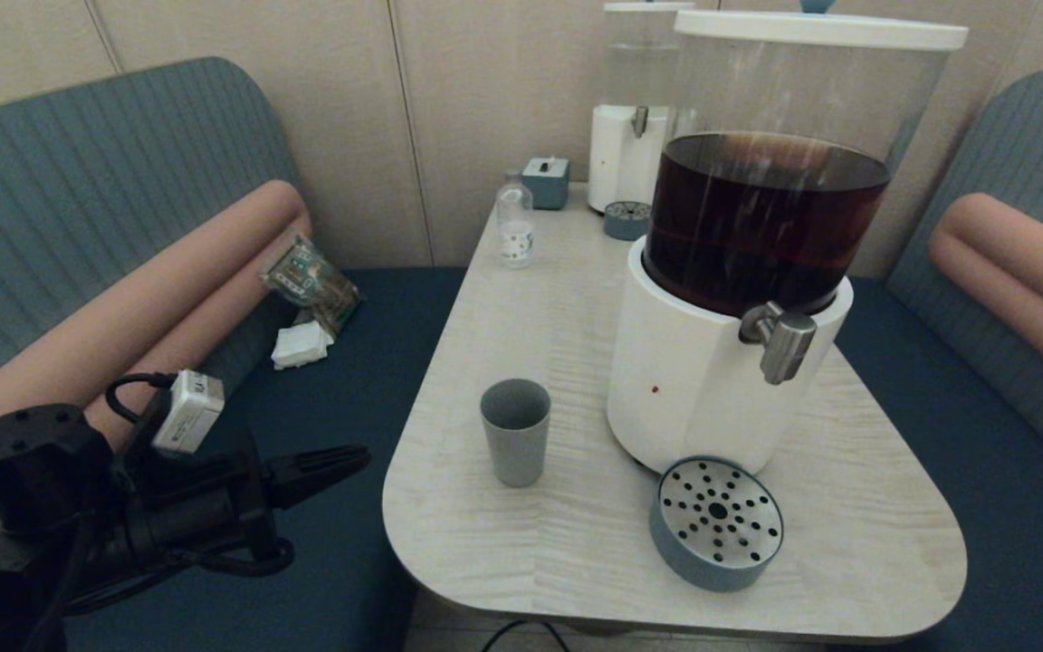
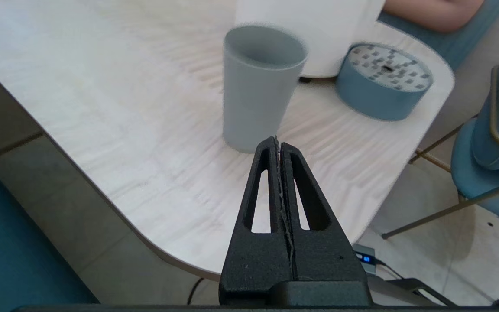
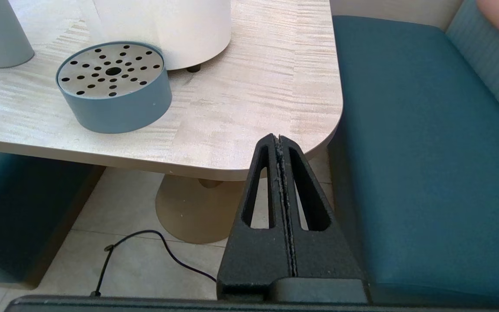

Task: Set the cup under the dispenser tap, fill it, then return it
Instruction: Pick up the cup

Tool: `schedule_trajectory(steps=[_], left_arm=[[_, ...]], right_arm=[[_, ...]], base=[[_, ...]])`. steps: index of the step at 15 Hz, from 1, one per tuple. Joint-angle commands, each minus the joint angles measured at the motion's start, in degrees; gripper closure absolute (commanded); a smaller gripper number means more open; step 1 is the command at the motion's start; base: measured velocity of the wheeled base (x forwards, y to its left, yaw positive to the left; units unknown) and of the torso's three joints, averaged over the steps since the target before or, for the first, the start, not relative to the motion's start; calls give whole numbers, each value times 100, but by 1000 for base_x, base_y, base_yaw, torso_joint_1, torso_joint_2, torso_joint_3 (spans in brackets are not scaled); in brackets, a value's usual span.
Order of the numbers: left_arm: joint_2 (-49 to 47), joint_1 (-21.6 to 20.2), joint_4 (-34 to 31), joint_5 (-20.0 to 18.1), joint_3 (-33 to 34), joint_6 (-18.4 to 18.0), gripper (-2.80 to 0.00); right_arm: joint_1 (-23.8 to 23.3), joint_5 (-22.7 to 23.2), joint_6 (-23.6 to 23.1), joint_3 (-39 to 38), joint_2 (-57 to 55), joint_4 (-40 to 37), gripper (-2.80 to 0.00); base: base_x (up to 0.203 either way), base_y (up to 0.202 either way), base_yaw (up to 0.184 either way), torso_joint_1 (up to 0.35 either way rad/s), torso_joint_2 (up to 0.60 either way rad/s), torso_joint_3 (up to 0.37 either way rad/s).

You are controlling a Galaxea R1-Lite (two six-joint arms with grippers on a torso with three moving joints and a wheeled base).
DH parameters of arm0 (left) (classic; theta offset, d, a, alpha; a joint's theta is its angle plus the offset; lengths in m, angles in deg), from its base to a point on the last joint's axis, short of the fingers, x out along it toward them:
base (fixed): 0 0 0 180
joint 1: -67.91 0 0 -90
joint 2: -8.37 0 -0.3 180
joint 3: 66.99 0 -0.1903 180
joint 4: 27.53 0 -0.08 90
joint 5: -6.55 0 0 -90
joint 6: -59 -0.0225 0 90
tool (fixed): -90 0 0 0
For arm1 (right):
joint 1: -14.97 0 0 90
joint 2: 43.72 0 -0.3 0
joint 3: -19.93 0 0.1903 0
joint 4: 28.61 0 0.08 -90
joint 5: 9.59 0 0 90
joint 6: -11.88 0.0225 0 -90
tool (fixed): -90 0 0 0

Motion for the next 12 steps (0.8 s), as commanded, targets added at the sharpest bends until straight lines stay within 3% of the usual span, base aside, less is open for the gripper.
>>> schedule_trajectory(steps=[1, 2, 10, 12], left_arm=[[-558, -7, 67, -35, -170, -21, 0], [-620, -7, 67, -35, -214, -28, -280], [-1193, 1, 67, 52, -894, 22, -280], [-1396, 208, 67, -6, -947, 9, -280]], right_arm=[[2, 1, -5, 0, -7, 1, 0], [2, 1, -5, 0, -7, 1, 0], [2, 1, 7, 0, 1, 1, 0], [2, 1, 3, -8, 1, 1, 0]], base=[[0, 0, 0, 0, 0, 0], [0, 0, 0, 0, 0, 0], [0, 0, 0, 0, 0, 0], [0, 0, 0, 0, 0, 0]])
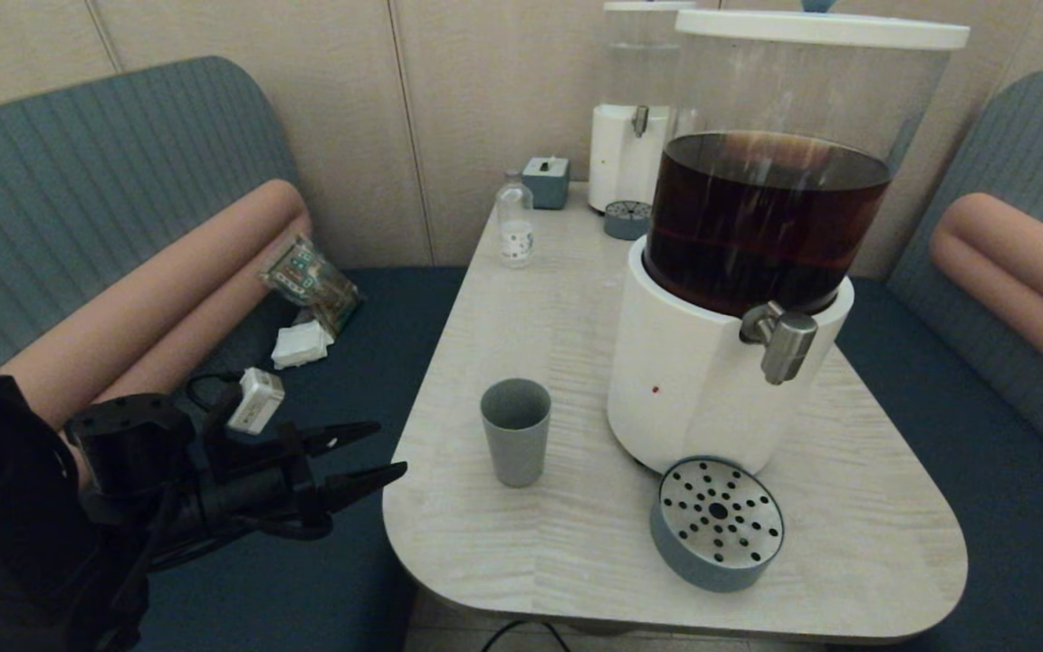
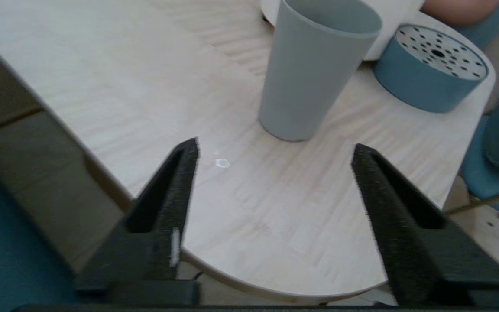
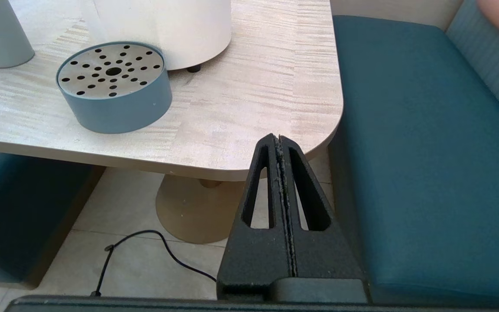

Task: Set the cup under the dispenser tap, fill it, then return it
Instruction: Pick up the cup

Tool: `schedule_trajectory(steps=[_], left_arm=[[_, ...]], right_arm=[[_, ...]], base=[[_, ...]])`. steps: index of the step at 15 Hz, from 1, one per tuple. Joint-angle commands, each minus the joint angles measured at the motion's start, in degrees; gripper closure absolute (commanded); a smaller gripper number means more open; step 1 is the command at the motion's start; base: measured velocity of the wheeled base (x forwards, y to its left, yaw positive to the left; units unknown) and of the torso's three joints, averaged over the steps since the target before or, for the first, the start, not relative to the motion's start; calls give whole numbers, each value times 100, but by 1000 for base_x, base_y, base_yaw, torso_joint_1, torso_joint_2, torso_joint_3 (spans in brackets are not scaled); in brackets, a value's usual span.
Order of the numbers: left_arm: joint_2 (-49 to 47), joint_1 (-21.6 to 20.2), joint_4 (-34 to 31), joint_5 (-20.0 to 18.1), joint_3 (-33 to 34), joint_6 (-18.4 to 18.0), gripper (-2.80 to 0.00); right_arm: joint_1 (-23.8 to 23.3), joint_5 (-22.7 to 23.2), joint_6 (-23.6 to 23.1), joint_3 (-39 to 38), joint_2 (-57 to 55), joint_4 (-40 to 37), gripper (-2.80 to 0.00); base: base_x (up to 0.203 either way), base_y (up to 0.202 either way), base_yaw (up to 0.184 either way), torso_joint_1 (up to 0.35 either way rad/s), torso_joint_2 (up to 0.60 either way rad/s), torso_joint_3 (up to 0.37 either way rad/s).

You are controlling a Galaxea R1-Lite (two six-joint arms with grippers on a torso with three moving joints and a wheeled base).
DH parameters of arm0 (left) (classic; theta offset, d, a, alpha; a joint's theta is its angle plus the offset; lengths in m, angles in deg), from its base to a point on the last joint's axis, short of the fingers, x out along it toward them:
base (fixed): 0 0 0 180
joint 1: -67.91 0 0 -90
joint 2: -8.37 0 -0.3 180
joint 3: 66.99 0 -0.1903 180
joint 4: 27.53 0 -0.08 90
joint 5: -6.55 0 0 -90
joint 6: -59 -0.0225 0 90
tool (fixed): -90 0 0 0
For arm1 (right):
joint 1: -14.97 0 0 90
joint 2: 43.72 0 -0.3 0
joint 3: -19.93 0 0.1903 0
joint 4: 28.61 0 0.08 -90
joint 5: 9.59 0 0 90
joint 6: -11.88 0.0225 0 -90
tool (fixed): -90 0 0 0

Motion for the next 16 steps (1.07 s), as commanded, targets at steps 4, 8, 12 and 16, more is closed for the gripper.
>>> schedule_trajectory(steps=[4, 8, 12, 16], left_arm=[[-784, 708, 48, -17, -896, 21, -280], [-1090, 935, 48, -21, -1423, 53, -280], [-1209, 1178, 48, -21, -1478, 72, -280], [-1414, 1390, 48, 24, -1999, 170, -280]], right_arm=[[2, 1, 11, -9, 10, -1, 0], [2, 1, 2, -9, 2, -1, 0], [2, 1, -6, 0, -7, -1, 0], [2, 1, -15, -5, 1, 4, 0]], base=[[0, 0, 0, 0, 0, 0], [0, 0, 0, 0, 0, 0], [0, 0, 0, 0, 0, 0], [0, 0, 0, 0, 0, 0]])
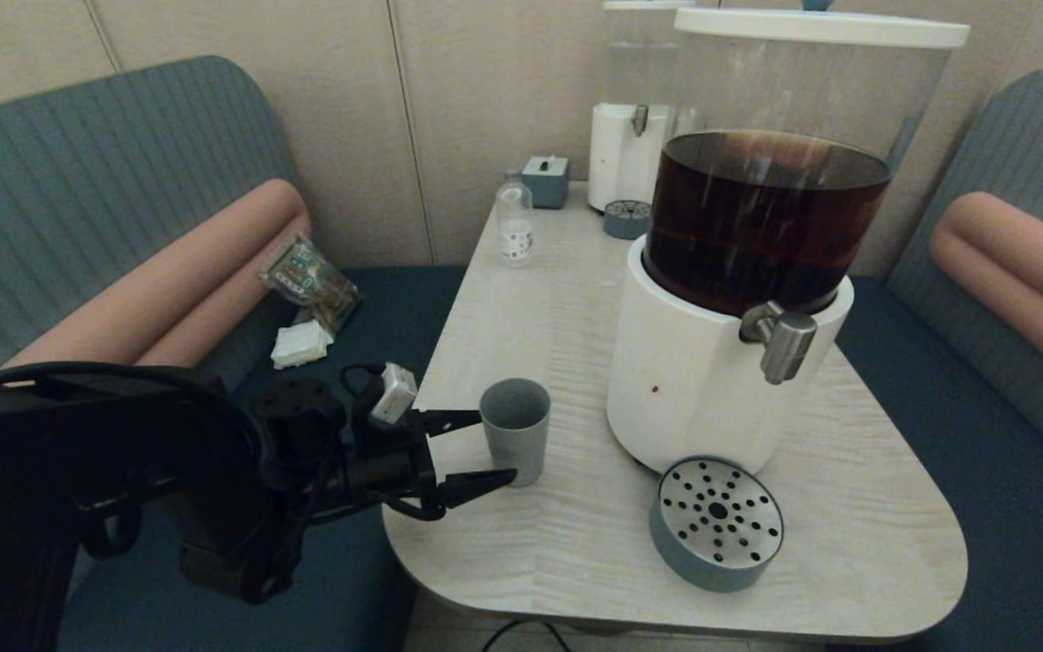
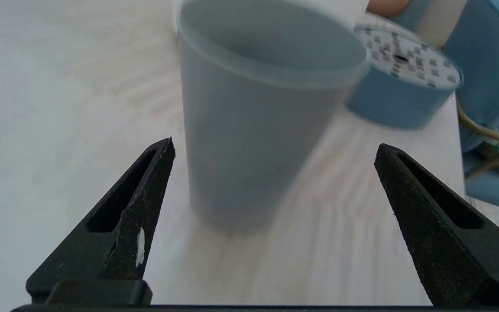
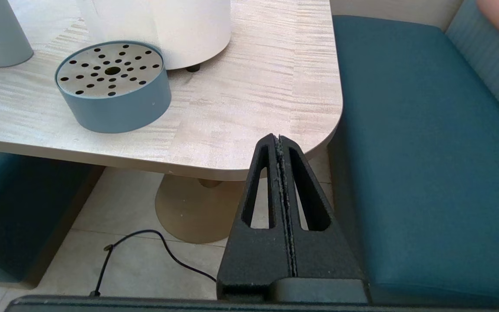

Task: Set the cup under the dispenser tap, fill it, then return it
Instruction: Pick up the cup

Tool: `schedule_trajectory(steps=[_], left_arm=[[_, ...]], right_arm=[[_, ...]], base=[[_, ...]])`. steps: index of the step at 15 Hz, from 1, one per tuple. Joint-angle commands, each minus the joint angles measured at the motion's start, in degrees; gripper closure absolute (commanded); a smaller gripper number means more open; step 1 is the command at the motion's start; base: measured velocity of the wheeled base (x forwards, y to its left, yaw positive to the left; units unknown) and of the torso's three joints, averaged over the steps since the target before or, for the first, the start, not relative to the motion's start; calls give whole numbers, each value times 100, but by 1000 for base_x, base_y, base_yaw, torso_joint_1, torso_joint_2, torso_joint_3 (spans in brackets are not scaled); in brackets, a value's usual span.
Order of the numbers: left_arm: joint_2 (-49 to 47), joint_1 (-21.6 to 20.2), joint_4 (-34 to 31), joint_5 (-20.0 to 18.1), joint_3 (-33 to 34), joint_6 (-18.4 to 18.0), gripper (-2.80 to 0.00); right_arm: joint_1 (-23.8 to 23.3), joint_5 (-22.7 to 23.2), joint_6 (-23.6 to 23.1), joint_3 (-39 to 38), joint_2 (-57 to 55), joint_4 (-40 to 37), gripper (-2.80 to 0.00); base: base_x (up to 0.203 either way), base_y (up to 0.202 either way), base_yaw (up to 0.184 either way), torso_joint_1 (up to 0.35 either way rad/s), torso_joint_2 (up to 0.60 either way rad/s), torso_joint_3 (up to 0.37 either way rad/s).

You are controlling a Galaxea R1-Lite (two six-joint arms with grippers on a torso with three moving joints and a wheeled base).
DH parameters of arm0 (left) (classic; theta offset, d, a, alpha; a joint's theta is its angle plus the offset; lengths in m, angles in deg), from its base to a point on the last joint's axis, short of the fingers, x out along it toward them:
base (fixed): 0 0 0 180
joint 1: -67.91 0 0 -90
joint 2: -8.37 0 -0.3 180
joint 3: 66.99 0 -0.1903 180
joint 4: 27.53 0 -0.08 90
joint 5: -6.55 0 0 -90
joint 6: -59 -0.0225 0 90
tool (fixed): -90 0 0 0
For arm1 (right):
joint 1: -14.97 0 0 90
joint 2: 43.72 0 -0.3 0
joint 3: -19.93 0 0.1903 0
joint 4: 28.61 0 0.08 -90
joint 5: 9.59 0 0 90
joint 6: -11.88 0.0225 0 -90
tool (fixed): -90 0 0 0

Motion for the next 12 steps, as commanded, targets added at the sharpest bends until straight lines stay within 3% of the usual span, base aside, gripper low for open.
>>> schedule_trajectory(steps=[1, 9, 11, 12], left_arm=[[-153, 98, 48, -1, -276, 23, -280], [-658, 386, 48, 775, -1178, 230, -280], [-641, 398, 48, 785, -1193, 231, -280], [-612, 398, 48, 793, -1198, 232, 0]], right_arm=[[2, 1, 6, -9, 1, -2, 0], [2, -7, 23, -1, 9, -11, 0], [2, -8, 24, 0, 10, -11, 0], [2, -8, 24, -8, 10, -11, 0]], base=[[0, 0, 0, 0, 0, 0], [0, 0, 0, 0, 0, 0], [0, 0, 0, 0, 0, 0], [0, 0, 0, 0, 0, 0]])
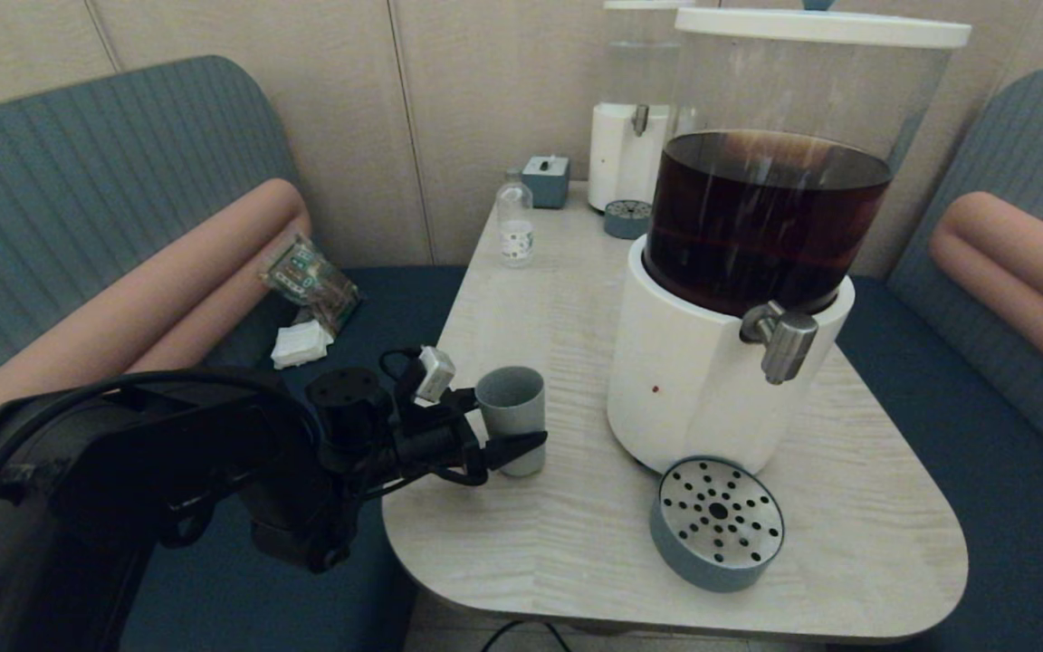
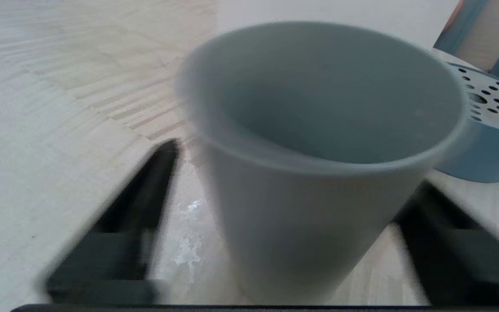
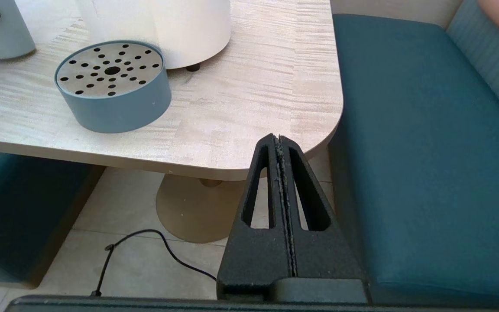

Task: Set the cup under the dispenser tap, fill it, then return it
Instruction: Pick up the cup

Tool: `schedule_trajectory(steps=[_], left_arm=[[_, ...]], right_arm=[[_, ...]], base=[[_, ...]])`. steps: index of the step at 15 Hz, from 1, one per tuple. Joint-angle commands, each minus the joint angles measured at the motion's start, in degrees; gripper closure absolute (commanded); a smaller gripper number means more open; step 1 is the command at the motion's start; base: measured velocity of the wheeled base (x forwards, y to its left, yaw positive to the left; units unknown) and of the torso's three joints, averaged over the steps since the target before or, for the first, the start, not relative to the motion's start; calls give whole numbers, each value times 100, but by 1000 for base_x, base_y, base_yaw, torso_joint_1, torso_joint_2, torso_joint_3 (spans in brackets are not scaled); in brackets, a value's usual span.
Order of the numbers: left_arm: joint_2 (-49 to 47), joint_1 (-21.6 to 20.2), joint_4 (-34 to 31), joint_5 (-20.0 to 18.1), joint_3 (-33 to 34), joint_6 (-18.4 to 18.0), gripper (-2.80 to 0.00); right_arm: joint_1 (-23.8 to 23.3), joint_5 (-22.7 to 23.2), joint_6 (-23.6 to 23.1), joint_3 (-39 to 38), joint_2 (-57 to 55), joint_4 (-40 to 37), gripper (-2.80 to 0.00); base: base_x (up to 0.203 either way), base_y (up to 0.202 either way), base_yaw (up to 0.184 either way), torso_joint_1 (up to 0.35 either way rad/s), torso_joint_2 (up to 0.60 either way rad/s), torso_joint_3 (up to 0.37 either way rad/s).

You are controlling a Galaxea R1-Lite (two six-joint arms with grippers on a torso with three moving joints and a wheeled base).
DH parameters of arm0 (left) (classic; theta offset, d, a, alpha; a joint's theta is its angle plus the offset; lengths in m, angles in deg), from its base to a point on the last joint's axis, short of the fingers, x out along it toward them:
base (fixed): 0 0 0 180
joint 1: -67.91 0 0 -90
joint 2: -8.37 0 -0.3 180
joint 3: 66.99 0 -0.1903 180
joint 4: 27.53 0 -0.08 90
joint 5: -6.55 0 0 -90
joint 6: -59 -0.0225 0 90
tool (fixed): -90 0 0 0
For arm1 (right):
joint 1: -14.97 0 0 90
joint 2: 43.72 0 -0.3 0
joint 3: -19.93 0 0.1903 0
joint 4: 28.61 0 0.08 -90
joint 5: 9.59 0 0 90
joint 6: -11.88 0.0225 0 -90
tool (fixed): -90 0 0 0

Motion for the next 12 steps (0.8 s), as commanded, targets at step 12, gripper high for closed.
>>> schedule_trajectory(steps=[12], left_arm=[[1805, 1705, 50, 1053, 1372, 78, 0]], right_arm=[[2, 0, 35, -6, 1, 0, 0]], base=[[0, 0, 0, 0, 0, 0]])
